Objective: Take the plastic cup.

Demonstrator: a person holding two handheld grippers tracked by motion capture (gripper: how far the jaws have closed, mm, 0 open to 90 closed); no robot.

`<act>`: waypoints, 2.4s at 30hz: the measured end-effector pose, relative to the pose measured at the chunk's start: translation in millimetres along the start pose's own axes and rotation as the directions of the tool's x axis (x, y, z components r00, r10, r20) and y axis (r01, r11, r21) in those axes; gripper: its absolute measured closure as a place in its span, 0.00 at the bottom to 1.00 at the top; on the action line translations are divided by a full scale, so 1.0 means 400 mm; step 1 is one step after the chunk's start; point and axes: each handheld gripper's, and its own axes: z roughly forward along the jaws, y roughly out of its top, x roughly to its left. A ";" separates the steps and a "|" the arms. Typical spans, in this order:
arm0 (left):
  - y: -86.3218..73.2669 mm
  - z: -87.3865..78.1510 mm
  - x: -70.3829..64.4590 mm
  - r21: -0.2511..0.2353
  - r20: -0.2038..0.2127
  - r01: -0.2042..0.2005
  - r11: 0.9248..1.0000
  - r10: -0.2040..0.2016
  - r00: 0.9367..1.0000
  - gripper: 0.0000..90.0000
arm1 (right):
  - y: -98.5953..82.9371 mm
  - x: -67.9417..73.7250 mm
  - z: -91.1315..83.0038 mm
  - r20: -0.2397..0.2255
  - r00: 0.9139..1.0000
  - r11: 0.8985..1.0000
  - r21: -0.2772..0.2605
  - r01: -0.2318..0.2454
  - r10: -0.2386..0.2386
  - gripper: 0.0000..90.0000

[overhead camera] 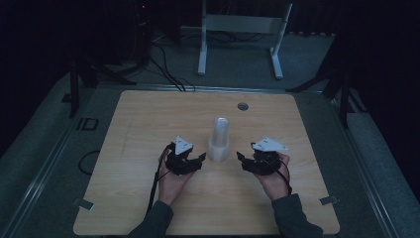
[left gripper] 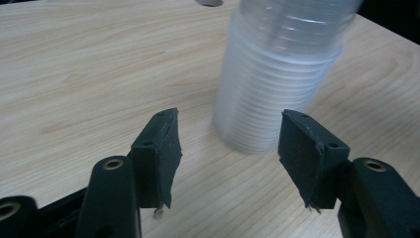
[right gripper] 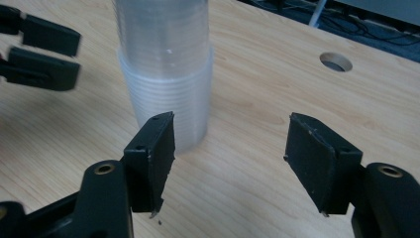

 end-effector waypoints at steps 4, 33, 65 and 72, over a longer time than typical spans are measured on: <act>0.005 0.017 -0.007 0.013 0.032 -0.006 1.000 0.006 0.999 0.47 | 0.021 0.000 0.001 -0.029 0.999 0.999 -0.024 -0.025 0.024 0.40; 0.056 0.112 -0.034 -0.055 0.091 0.014 0.998 -0.009 0.996 0.18 | 0.130 0.011 0.032 -0.101 0.994 0.995 -0.090 -0.046 0.037 0.32; 0.052 0.136 -0.053 -0.086 0.048 -0.070 0.994 0.075 0.996 0.23 | 0.195 0.041 0.084 -0.129 0.992 0.994 -0.104 -0.018 0.005 0.36; 0.051 0.135 -0.054 -0.092 0.042 -0.075 0.993 0.079 0.996 0.23 | 0.213 0.046 0.098 -0.131 0.991 0.994 -0.106 -0.023 0.008 0.40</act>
